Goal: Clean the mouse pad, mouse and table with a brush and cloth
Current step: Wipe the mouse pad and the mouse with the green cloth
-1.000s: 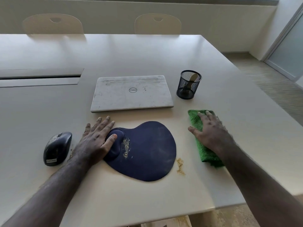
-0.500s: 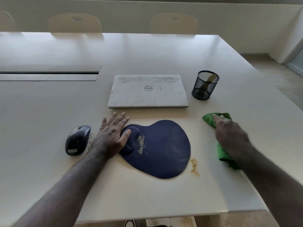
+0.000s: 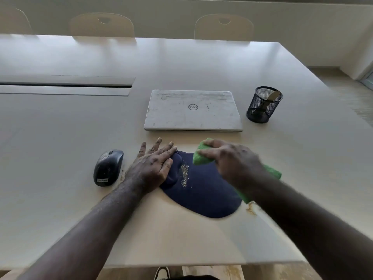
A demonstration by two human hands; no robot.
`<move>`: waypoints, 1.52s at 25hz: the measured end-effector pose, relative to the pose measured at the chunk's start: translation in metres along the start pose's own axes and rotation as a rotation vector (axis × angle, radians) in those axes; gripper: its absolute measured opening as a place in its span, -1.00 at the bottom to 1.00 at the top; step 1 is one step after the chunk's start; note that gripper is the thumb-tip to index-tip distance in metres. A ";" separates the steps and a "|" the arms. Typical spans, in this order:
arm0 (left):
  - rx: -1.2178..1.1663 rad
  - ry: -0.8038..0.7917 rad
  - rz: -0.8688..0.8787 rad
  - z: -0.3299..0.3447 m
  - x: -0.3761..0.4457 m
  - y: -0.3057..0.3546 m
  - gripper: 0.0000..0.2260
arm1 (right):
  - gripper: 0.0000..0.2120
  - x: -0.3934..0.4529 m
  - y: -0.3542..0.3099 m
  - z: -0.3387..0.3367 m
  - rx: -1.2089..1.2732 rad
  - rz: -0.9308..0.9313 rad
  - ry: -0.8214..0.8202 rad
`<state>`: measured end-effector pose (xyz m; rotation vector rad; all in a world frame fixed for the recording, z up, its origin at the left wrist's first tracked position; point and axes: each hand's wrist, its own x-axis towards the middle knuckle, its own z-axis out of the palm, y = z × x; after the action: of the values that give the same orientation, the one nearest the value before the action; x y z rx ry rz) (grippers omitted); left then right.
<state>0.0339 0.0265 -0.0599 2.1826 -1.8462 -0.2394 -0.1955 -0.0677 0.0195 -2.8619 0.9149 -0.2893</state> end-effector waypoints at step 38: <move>0.237 0.063 0.037 0.005 0.002 0.002 -0.47 | -0.80 0.012 -0.049 0.036 0.002 -0.045 -0.165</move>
<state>0.0305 0.0233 -0.0642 2.2753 -1.9646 0.0590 -0.1505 -0.0327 -0.0049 -2.8551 0.8200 -0.0570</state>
